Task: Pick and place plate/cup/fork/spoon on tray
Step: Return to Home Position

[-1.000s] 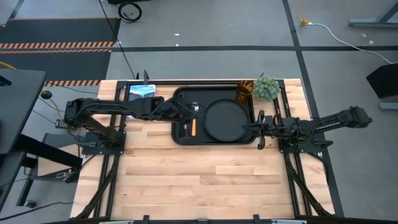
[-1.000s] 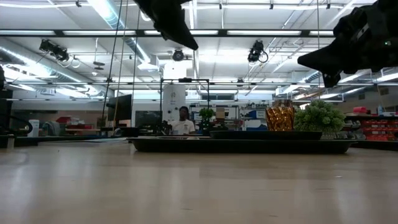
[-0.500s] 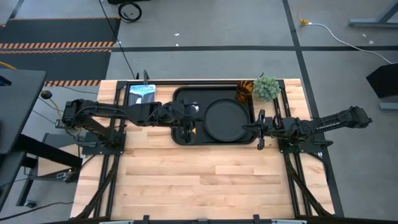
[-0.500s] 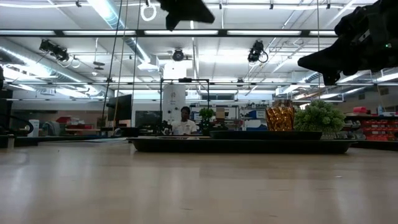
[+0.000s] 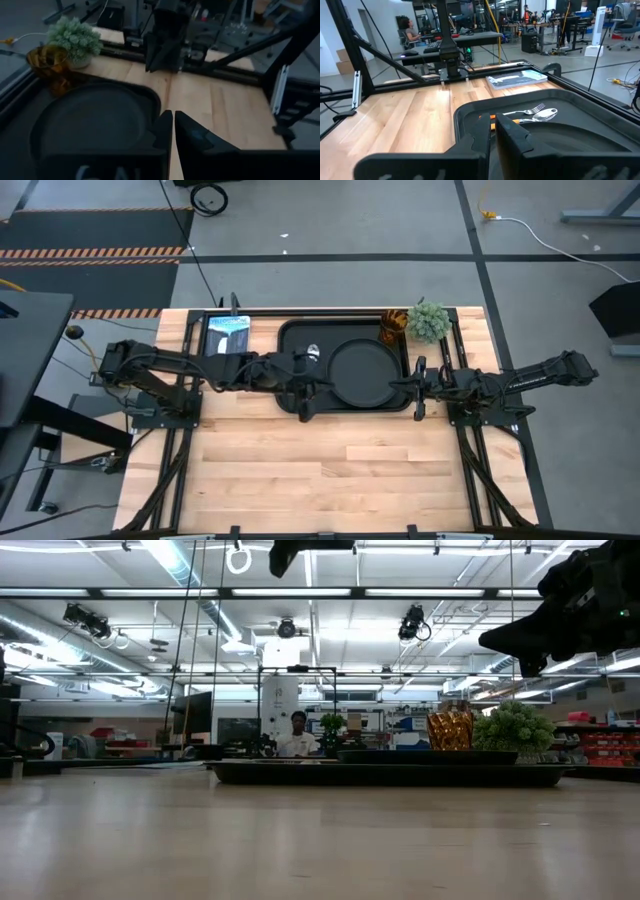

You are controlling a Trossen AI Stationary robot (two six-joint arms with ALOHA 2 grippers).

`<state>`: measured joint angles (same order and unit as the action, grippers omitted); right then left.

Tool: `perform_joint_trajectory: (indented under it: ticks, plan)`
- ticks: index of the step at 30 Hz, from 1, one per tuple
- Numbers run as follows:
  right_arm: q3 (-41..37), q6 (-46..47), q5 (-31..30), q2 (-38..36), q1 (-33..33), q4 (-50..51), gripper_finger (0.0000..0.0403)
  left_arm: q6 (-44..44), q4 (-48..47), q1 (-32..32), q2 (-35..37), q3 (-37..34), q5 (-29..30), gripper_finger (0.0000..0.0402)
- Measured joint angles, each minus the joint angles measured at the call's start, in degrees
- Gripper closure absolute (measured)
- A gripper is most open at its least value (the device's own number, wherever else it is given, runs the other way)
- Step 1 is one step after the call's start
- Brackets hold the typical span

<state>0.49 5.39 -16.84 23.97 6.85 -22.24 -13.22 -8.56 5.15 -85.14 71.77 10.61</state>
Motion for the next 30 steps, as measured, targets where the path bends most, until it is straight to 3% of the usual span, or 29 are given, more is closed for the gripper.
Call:
perform_joint_trajectory:
  ticks: [4,13,20,30]
  plan:
    - [0.02,0.0,0.01,0.0,0.0,0.0,0.0369,0.18,-3.46,-0.02,0.41,0.0,0.15,0.0375]
    - [0.04,0.0,0.02,0.0,0.01,-0.01,0.0369,-4.0,-0.45,1.37,4.29,0.02,0.35,0.0373]
    - [0.04,0.02,0.09,0.02,0.02,-0.85,0.0369,0.61,-8.66,8.76,10.59,-0.09,1.72,0.0377]
    - [0.04,0.02,0.17,0.02,0.02,-2.17,0.0369,4.99,-8.93,17.7,19.03,-1.93,3.33,0.0372]
